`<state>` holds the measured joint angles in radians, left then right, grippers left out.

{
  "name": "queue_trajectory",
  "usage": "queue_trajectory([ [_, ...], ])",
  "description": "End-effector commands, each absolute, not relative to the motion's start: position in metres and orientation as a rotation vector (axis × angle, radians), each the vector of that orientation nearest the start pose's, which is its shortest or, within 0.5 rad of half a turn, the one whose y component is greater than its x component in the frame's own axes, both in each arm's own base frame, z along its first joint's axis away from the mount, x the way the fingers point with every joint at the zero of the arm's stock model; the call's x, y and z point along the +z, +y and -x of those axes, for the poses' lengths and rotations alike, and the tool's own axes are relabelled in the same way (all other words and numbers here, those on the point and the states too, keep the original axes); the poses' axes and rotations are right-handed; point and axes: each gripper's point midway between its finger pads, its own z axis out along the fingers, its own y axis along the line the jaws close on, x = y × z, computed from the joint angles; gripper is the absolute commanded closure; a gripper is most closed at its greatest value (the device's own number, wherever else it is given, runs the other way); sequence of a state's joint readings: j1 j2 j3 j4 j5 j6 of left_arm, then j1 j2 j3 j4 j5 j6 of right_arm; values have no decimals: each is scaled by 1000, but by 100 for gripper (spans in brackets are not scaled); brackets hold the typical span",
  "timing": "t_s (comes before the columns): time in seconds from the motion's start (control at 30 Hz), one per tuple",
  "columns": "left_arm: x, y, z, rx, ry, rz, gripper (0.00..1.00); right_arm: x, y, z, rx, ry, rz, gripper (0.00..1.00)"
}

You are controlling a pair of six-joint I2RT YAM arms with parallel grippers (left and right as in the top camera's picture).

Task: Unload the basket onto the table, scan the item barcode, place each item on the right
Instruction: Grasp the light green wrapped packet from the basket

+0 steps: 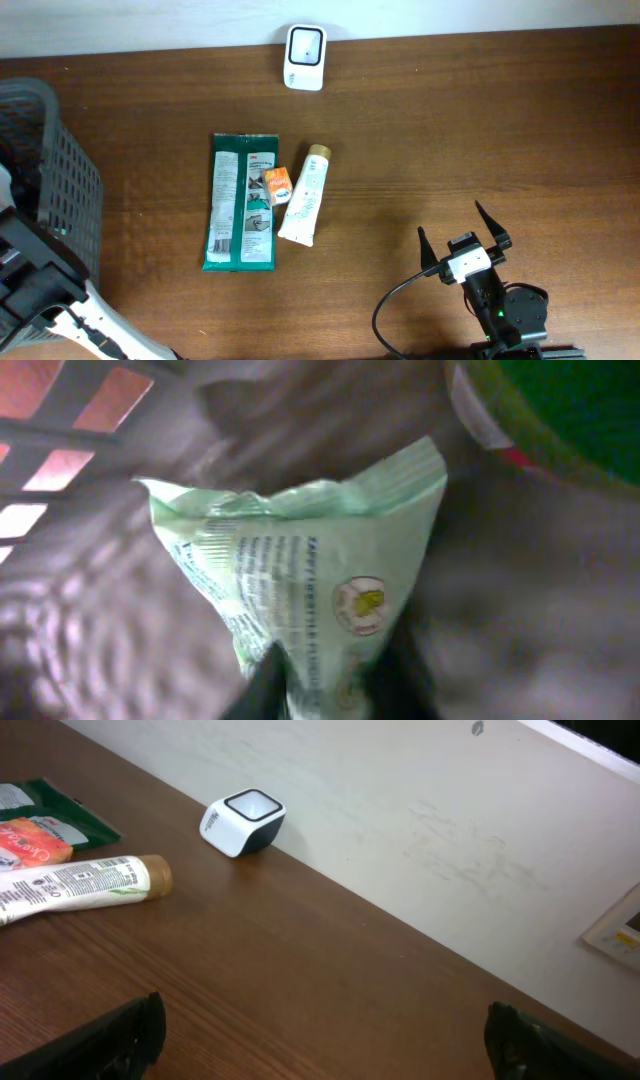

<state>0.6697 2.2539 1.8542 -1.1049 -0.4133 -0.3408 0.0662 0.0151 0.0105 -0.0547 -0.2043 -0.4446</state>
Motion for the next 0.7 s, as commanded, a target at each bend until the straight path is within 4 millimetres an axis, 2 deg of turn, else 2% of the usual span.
queue_trajectory([
  [0.0,35,328,-302,654,2752,1527,100,160,53,-240,-109,1533,565,2],
  [0.07,50,330,-304,654,2738,1525,100,160,53,-240,-109,1533,565,2],
  [0.17,97,334,-318,627,2653,1500,100,160,53,-240,-109,1533,565,2],
  [0.2,122,334,-325,612,2602,1479,100,160,53,-240,-109,1533,565,2],
  [0.23,139,333,-328,606,2566,1466,100,160,53,-240,-109,1533,565,2],
  [0.33,237,320,-344,523,2346,1374,100,160,53,-240,-109,1533,565,2],
  [0.4,273,304,-352,441,2272,1305,100,160,53,-240,-109,1533,565,2],
  [0.47,317,268,-364,321,2202,1178,100,160,53,-240,-109,1533,565,2],
  [0.5,345,231,-373,240,2180,1062,100,160,53,-240,-109,1533,565,2],
  [0.57,363,183,-386,163,2190,923,100,160,53,-240,-109,1533,565,2],
  [0.6,366,159,-393,125,2210,857,100,160,53,-240,-109,1533,565,2],
  [0.63,366,128,-403,84,2244,770,100,160,53,-240,-109,1533,565,1],
  [0.67,358,73,-416,31,2313,618,100,160,53,-240,-109,1533,565,2],
])
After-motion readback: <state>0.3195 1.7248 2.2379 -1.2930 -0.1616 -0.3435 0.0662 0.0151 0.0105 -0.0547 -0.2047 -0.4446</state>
